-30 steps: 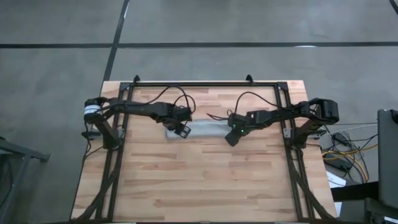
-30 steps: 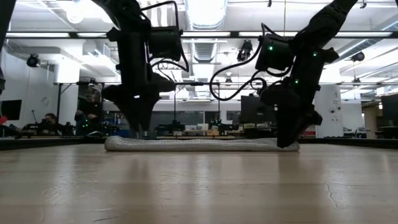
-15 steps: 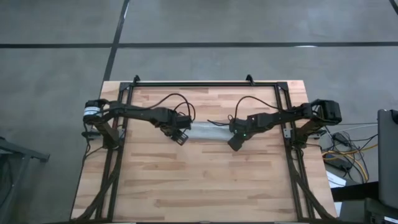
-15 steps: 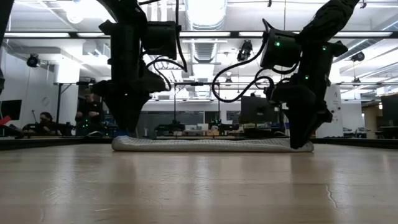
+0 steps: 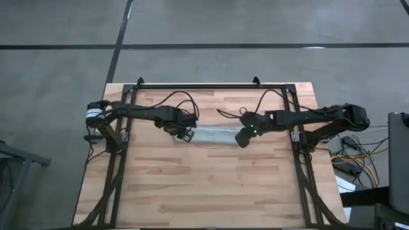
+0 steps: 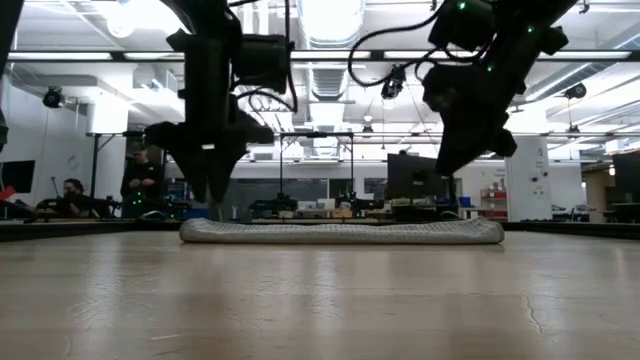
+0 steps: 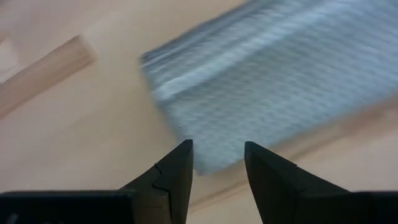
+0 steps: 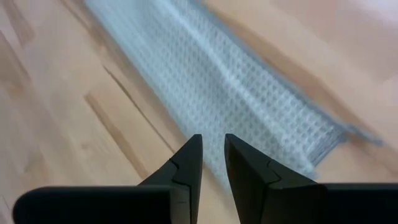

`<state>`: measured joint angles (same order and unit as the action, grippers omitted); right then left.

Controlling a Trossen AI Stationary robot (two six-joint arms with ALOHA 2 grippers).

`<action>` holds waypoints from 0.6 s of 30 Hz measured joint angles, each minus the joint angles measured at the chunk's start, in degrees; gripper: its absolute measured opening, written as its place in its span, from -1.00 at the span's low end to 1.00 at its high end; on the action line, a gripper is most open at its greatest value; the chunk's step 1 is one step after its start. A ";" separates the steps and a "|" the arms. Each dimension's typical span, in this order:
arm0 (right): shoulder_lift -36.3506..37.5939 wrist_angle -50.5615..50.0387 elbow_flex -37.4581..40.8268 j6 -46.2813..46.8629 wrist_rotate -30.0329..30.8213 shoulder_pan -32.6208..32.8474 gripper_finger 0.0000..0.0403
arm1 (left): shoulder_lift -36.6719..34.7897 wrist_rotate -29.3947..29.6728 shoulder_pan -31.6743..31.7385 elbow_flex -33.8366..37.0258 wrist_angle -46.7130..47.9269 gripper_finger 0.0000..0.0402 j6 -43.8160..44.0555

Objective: Fold microfiber towels
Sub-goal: Fold the gray on the table

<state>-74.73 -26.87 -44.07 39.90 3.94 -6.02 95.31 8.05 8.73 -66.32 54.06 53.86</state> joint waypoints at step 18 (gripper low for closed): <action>2.49 0.20 0.00 -0.48 2.10 0.02 -0.66 | 0.00 -1.81 2.86 0.45 3.87 -0.26 4.24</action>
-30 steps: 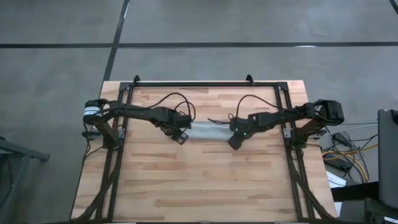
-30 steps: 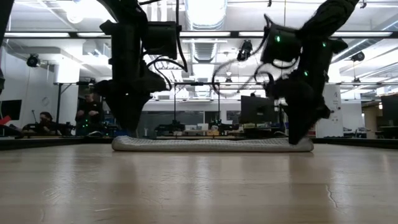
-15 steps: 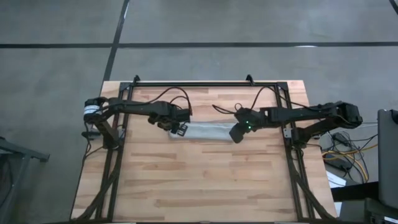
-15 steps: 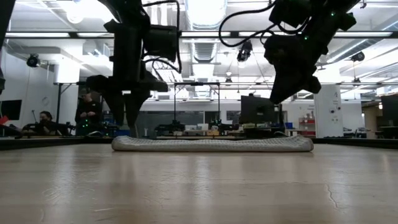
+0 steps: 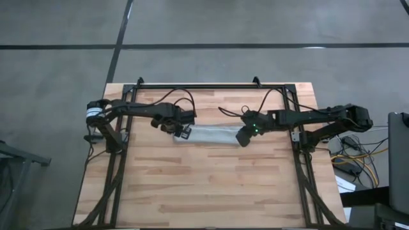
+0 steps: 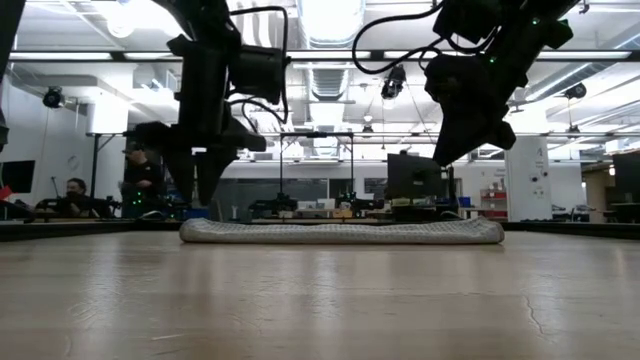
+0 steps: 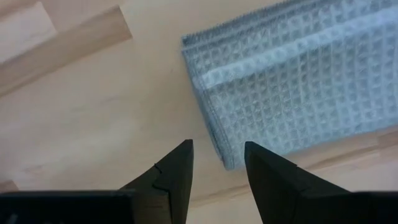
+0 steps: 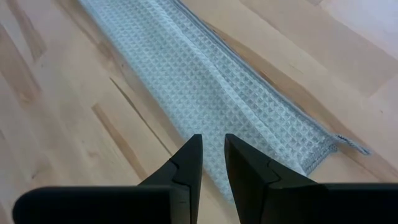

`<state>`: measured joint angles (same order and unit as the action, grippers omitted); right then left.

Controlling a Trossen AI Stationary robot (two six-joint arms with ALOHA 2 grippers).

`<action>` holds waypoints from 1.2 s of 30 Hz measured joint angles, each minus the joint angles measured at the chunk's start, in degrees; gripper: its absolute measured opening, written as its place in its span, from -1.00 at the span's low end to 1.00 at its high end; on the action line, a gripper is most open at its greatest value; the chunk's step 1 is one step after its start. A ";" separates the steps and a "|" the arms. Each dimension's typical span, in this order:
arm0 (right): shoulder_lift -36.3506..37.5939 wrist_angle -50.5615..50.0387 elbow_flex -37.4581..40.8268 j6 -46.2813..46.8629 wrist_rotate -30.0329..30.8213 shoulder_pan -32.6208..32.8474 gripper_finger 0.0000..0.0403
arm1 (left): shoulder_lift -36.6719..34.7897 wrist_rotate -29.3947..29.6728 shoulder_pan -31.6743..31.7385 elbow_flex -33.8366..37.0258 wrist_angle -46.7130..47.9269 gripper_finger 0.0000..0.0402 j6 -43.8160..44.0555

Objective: Fold microfiber towels
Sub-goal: Fold the gray on the table

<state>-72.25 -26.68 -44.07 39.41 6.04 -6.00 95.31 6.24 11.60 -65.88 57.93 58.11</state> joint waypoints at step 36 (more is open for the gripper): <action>0.17 0.39 -0.07 0.51 -0.02 0.02 -0.66 | -0.09 -4.46 0.57 12.45 -20.49 -0.35 0.04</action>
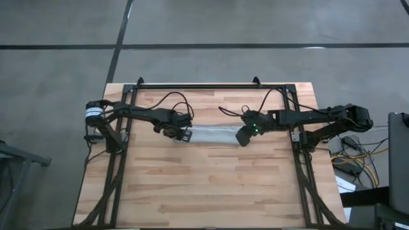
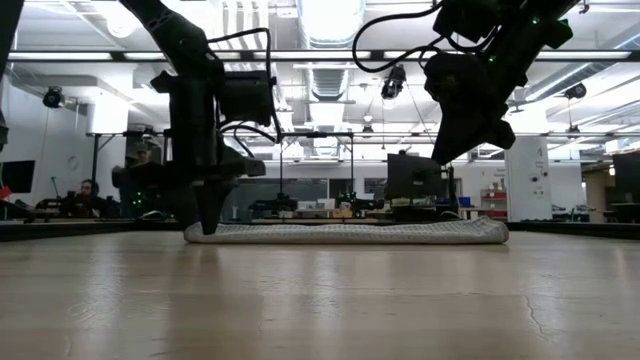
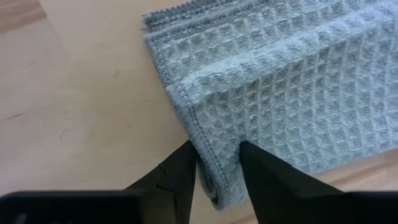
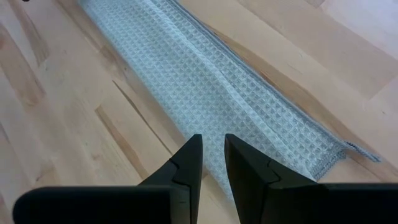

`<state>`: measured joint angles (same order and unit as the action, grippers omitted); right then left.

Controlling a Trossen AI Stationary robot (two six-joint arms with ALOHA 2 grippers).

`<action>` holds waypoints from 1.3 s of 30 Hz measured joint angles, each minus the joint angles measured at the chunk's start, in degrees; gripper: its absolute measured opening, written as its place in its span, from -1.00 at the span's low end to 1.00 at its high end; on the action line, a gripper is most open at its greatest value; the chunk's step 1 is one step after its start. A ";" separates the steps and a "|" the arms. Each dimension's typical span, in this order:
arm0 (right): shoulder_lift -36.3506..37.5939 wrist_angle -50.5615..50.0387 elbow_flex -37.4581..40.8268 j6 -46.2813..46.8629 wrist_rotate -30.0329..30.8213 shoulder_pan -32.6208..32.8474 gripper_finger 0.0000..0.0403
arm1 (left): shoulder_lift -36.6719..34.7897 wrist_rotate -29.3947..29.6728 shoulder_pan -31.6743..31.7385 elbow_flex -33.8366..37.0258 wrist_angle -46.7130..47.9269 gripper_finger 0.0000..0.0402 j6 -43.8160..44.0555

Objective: Fold microfiber towels
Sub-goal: Fold the gray on the table

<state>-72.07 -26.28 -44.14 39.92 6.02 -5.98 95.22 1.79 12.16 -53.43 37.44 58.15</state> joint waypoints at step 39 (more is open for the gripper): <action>0.00 -0.07 0.00 -1.58 0.00 -0.02 -0.66 | 0.11 1.35 0.09 0.04 -2.11 -0.95 0.50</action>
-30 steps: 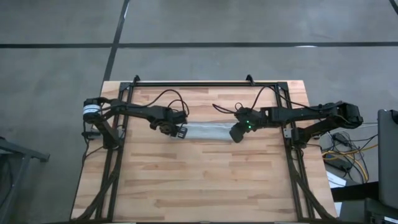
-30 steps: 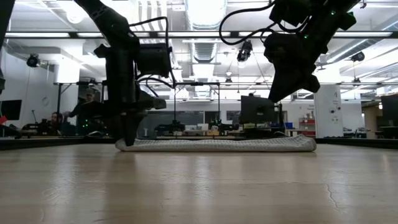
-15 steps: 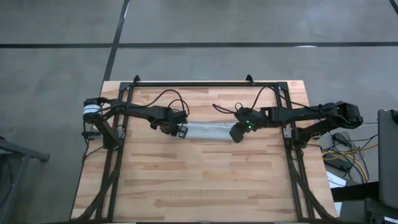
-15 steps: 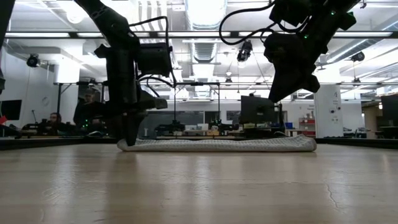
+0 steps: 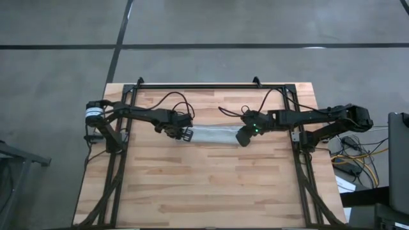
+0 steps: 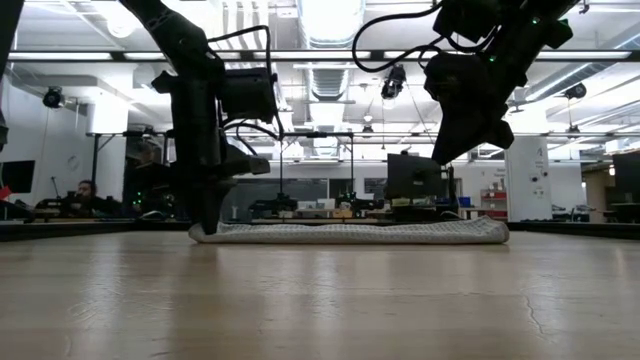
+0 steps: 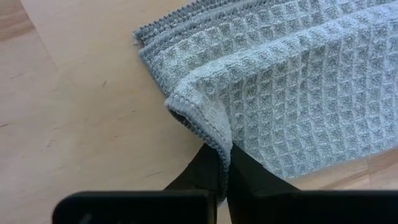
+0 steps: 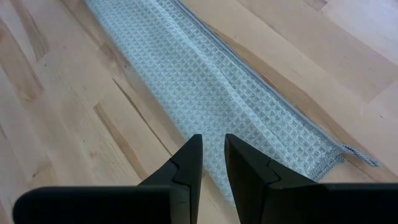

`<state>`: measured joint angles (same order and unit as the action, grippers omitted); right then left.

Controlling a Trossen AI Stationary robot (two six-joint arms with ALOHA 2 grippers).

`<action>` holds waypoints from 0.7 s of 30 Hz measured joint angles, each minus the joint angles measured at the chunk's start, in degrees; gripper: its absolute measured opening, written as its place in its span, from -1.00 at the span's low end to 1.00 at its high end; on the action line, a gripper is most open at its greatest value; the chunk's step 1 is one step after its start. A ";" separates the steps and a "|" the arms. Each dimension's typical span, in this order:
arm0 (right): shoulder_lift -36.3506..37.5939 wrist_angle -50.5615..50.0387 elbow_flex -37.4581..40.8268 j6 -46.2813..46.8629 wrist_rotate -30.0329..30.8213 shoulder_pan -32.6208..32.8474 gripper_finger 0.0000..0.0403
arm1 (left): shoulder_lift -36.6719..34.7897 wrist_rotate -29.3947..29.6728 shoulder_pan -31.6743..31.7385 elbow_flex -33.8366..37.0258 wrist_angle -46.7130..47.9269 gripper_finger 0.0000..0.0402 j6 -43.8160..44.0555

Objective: Fold microfiber towels
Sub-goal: Fold the gray on the table

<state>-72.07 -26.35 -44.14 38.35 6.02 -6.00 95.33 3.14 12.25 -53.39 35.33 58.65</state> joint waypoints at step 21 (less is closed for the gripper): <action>0.00 -0.02 0.00 -2.87 0.04 0.02 -0.66 | 0.07 1.08 0.02 -3.82 -0.48 -0.97 0.62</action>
<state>-72.07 -26.37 -44.14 35.48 6.07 -5.98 95.39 4.22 12.27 -57.21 34.85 59.28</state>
